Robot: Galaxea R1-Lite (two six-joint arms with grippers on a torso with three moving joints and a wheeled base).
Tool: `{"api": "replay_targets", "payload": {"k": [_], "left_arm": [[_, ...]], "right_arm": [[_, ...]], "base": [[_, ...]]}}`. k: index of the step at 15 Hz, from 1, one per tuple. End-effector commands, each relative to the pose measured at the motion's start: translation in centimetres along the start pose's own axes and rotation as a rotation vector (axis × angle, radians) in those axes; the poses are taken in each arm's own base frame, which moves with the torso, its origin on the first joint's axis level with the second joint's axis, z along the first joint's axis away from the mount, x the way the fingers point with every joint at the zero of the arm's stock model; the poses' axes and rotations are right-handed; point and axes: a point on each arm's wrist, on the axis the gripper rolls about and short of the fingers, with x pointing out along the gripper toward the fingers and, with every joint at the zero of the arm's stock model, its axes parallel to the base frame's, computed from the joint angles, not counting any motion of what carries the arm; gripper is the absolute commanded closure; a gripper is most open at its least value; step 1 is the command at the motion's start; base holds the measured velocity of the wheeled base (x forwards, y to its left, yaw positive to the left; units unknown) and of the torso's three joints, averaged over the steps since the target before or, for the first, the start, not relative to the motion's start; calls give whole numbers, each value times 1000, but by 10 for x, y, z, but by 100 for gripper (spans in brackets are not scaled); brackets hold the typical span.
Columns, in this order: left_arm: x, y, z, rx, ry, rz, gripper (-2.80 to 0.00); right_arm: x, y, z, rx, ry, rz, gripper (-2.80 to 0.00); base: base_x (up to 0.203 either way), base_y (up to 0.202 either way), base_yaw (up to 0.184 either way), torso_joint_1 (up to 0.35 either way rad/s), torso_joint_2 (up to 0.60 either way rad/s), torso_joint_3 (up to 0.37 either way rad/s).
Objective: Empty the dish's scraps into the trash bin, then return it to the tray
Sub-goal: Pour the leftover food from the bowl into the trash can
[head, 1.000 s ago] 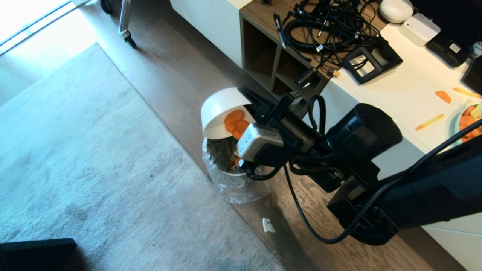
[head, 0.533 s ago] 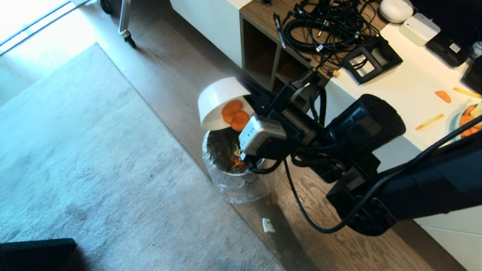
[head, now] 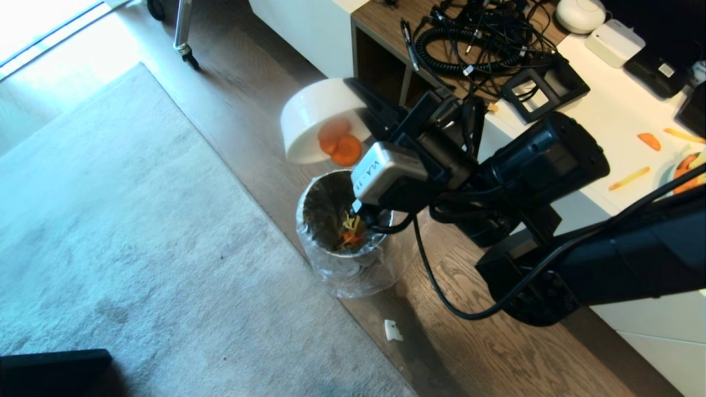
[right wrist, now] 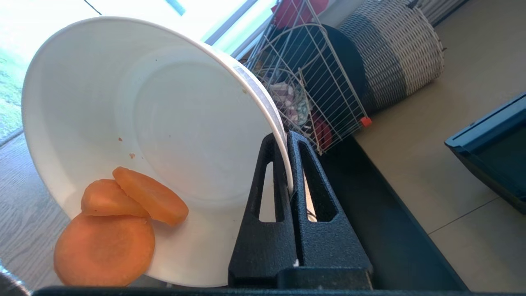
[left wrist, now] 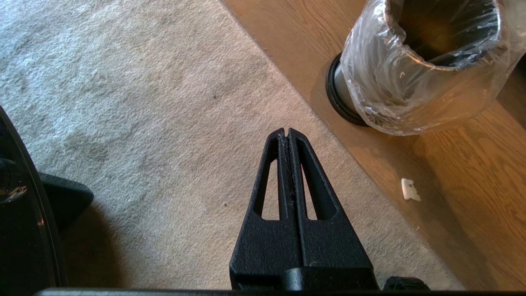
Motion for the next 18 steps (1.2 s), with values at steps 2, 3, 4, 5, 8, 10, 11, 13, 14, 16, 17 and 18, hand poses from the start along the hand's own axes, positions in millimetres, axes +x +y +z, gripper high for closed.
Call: {"api": "replay_targets", "payload": {"k": [2, 3, 4, 5, 8, 10, 11, 13, 14, 16, 17, 18], "left_arm": [[0, 0, 0, -2, -1, 0, 0], [0, 0, 0, 0, -1, 0, 0], [0, 0, 0, 0, -1, 0, 0], [0, 0, 0, 0, -1, 0, 0], [0, 0, 0, 0, -1, 0, 0], [0, 0, 0, 0, -1, 0, 0], [0, 0, 0, 0, -1, 0, 0], [0, 0, 0, 0, -1, 0, 0], [0, 0, 0, 0, -1, 0, 0], [0, 0, 0, -2, -1, 0, 0], [0, 0, 0, 0, -1, 0, 0], [0, 0, 0, -1, -1, 0, 0]], "right_arm": [[1, -9, 3, -29, -43, -49, 0], [2, -10, 3, -35, -54, -49, 0], [1, -9, 4, -37, -63, -47, 0], [1, -9, 4, -38, -74, -44, 0], [2, -13, 6, -61, -118, -41, 0], [4, -15, 6, -66, -125, -53, 0], [7, -19, 6, -72, -131, -72, 0], [11, -25, 7, -79, -138, -98, 0], [13, -27, 7, -83, -144, -108, 0], [12, -27, 7, -83, -147, -106, 0], [12, -27, 7, -83, -147, -106, 0], [11, -26, 7, -76, -146, -100, 0]], "base": [[0, 0, 0, 0, 0, 0], [0, 0, 0, 0, 0, 0], [0, 0, 0, 0, 0, 0], [0, 0, 0, 0, 0, 0], [0, 0, 0, 0, 0, 0], [0, 0, 0, 0, 0, 0], [0, 0, 0, 0, 0, 0], [0, 0, 0, 0, 0, 0], [0, 0, 0, 0, 0, 0], [0, 0, 0, 0, 0, 0], [0, 0, 0, 0, 0, 0], [0, 0, 0, 0, 0, 0]]}}
